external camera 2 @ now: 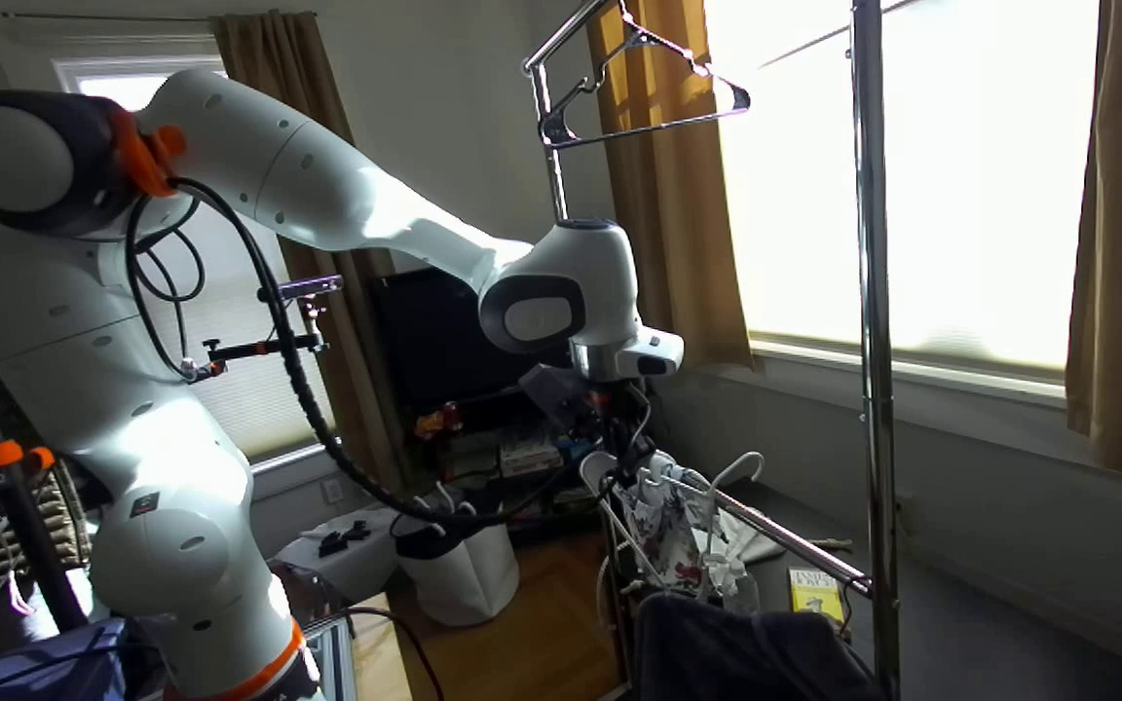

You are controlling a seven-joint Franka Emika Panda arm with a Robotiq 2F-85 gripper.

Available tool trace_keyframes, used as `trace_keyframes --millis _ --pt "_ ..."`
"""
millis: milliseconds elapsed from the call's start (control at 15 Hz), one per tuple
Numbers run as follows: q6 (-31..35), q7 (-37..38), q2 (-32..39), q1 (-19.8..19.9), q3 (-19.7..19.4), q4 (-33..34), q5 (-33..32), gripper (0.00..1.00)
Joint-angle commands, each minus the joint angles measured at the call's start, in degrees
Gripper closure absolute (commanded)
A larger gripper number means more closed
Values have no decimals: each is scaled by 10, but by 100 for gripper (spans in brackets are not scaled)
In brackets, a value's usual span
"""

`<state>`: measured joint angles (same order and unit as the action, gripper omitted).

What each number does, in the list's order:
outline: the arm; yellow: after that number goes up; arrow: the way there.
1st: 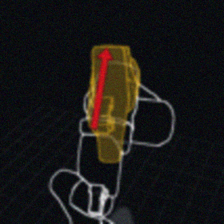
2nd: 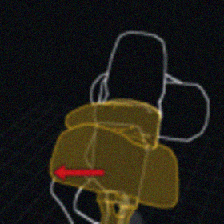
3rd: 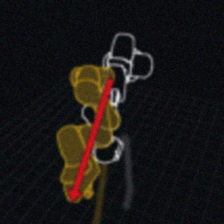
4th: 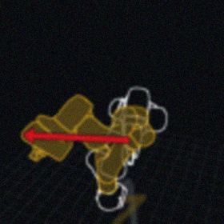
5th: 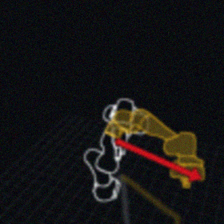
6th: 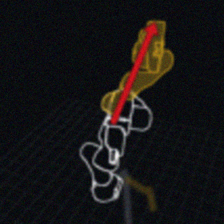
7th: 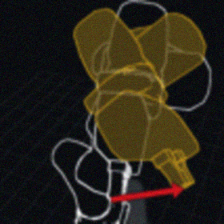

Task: Move one coat hanger to the bottom rod

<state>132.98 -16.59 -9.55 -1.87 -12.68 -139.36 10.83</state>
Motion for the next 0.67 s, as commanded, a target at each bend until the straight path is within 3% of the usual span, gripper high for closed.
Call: trace_keyframes --millis 0,133,333,533,600 --pt "-20 15 24 14 32 38 6 64" --pt "-24 15 24 17 41 46 1 56" --pt "-9 6 -22 32 38 30 -1 34" --pt "9 -21 -104 56 36 -7 -76 10" --pt "-6 -5 -32 44 37 41 -38 29"
